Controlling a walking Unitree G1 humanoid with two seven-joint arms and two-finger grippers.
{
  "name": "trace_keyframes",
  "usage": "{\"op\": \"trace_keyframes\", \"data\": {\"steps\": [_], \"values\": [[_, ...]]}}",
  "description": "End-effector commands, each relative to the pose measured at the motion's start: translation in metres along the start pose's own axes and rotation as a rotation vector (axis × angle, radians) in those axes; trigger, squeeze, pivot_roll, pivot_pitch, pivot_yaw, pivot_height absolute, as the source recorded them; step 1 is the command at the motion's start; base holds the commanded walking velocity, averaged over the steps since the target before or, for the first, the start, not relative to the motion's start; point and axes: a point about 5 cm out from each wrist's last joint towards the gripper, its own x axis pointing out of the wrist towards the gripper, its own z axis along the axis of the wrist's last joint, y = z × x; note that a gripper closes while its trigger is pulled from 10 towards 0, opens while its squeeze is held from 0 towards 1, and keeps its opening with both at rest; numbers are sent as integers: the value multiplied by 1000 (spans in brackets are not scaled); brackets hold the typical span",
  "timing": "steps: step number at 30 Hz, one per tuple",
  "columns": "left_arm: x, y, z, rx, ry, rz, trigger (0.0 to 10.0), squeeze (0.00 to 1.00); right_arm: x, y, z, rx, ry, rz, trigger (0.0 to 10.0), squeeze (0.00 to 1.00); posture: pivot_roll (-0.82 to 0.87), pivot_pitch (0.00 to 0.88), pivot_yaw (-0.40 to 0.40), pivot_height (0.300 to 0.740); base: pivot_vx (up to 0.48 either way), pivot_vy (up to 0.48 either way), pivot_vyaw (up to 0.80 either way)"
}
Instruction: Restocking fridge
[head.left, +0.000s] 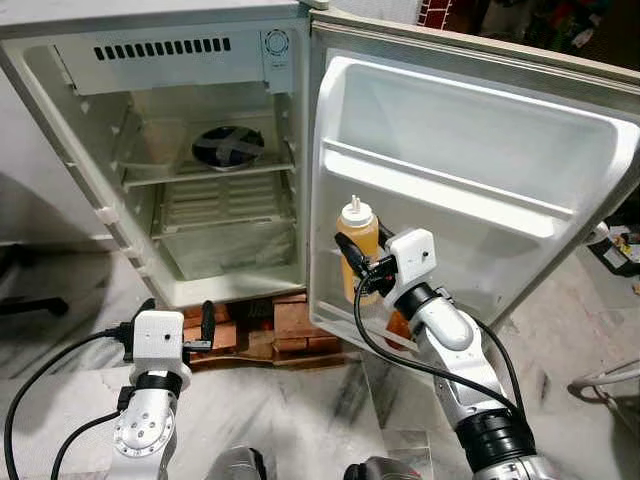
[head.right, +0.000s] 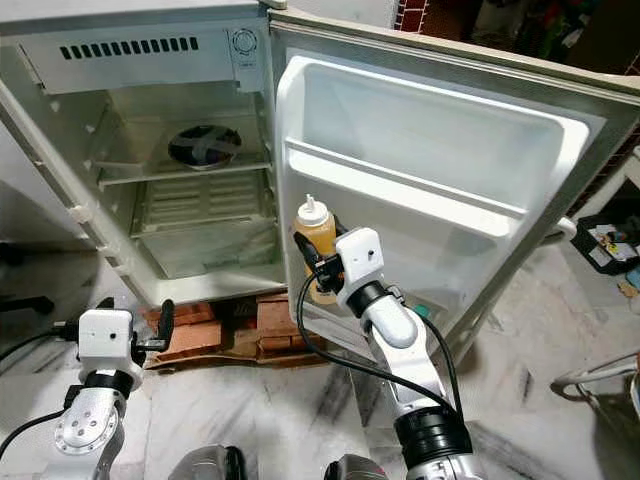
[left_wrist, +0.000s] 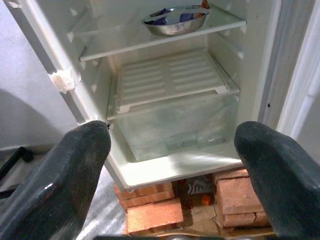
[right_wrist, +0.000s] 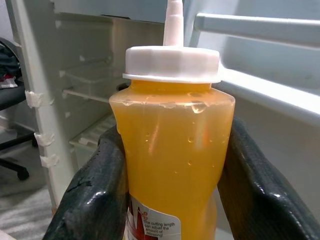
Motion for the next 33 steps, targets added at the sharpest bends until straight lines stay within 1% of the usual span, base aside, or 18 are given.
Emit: {"op": "trace_keyframes", "data": {"steps": [1,2,7,13,21,33], "values": [[-1,3,1,9,-2,15,10000,0,2,-1,4,-9,-19,6,10000,0,17,100,-14,696,0,0,0],[-1,3,1,9,-2,15,10000,0,2,-1,4,-9,-19,6,10000,0,17,100,-14,696,0,0,0],[0,3,1,11,1,12,10000,0,2,-1,4,-7,-17,7,10000,0,16,103,-13,663,0,0,0],[0,2,1,13,5,10,10000,0,2,0,3,-4,-17,10,10000,0,16,103,-13,638,0,0,0],[-1,4,1,9,9,32,10000,0,1,1,2,-3,-14,5,10000,0,17,110,-10,638,0,0,0],[0,18,3,31,2,84,10000,0,4,2,2,-12,-16,-4,10000,0,22,130,-15,638,0,0,0]]}}
